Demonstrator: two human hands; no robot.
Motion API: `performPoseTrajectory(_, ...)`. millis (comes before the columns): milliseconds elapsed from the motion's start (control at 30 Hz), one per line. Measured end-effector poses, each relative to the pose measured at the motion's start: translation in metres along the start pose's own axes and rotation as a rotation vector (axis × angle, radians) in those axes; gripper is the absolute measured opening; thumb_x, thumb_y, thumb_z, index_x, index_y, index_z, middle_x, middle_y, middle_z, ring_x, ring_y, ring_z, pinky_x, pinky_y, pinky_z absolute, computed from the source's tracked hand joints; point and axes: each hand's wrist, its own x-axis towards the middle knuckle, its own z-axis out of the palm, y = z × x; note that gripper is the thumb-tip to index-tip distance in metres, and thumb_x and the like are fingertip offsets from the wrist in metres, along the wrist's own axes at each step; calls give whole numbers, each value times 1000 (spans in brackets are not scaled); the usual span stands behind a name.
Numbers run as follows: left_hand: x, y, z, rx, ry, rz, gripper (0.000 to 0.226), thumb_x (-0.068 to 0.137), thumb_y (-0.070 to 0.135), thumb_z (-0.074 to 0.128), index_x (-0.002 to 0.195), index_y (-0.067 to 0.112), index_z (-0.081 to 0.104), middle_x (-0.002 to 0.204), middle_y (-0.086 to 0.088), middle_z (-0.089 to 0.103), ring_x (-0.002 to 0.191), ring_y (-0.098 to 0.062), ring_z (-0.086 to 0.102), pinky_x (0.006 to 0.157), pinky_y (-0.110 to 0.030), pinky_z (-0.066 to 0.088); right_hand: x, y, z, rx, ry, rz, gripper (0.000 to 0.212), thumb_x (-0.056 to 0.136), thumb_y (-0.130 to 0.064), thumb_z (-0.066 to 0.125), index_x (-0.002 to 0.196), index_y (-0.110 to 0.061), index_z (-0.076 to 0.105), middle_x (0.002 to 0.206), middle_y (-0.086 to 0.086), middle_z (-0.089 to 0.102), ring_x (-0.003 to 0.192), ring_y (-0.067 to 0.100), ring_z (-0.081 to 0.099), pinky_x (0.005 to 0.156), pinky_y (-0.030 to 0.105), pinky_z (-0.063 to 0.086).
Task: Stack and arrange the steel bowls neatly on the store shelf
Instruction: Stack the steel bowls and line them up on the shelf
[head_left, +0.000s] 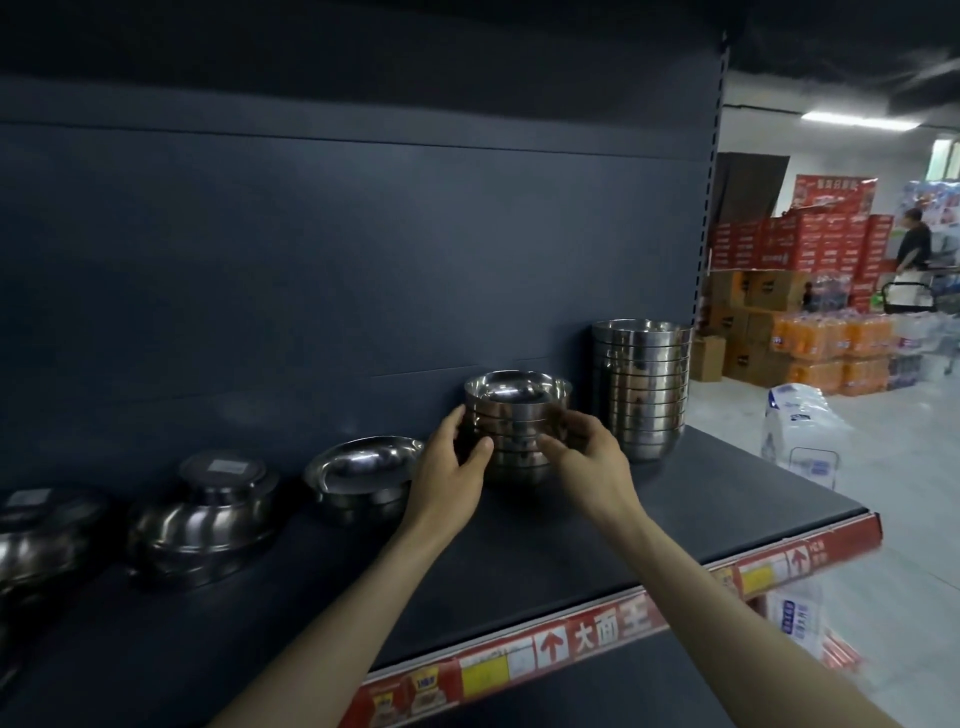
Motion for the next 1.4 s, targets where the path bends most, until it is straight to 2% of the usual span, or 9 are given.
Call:
performPoseTrajectory(167,-30,20,-44,-21,29,37,55,103,11,65,155,24,50,145,7,62,128,-6,63,104,-20,51,-38,-17,17,-8,-46,-71,53,96,-35,73,145,-25,57,137,-4,58,128,19,60,114,43,49)
performPoseTrajectory(500,-103,9,-155,263,76,6,49,97,24,70,141,43,57,134,18,67,129,-3,60,114,-41,51,-102,-53,96,-118,-298,-229,54,96,-40,70,148,-32,57,139,-13,60,138,17,51,119,47,44)
performPoseTrajectory(633,-136,7,-199,338,168,-20,47,99,25,70,144,37,58,136,20,65,129,0,59,114,-33,50,-123,-73,130,-84,-408,-253,50,99,-33,72,148,-27,59,131,-16,55,136,15,51,120,40,42)
performPoseTrajectory(767,-173,8,-253,475,291,10,47,99,20,71,141,38,59,134,20,64,121,9,56,103,-6,38,-151,-93,167,-83,-540,-311,47,102,-26,71,147,-23,59,126,-19,58,123,1,55,105,16,41)
performPoseTrajectory(867,-195,0,-295,575,430,-27,50,96,20,74,144,27,61,136,12,63,127,-7,56,106,-16,37,-171,-106,196,-38,-660,-322,34,103,-25,70,132,-41,61,125,-16,66,115,-1,62,97,15,45)
performPoseTrajectory(1033,-219,1,-351,569,584,-114,65,94,27,78,153,28,51,148,11,54,143,-15,44,118,-35,38,-205,-125,244,5,-781,-357,52,102,-34,70,151,-26,55,142,-11,63,131,5,57,112,25,44)
performPoseTrajectory(1133,-225,4,-367,541,627,-125,67,92,26,79,153,32,50,145,14,50,140,-11,43,115,-36,39,-222,-131,268,53,-817,-349,53,97,-41,74,145,-35,54,141,-13,64,131,2,58,114,30,47)
performPoseTrajectory(1267,-232,-5,-383,488,568,-176,68,91,34,80,151,37,48,148,10,50,135,-13,48,111,-38,43,-234,-137,291,58,-850,-330,41,93,-42,77,119,-58,51,135,-13,65,124,1,61,108,29,50)
performPoseTrajectory(1400,-238,-13,-393,374,424,-266,77,85,54,82,149,53,40,155,11,48,141,-14,48,116,-42,42,-238,-131,302,16,-824,-349,71,80,-61,78,144,-50,49,145,-17,56,136,6,51,115,38,48)
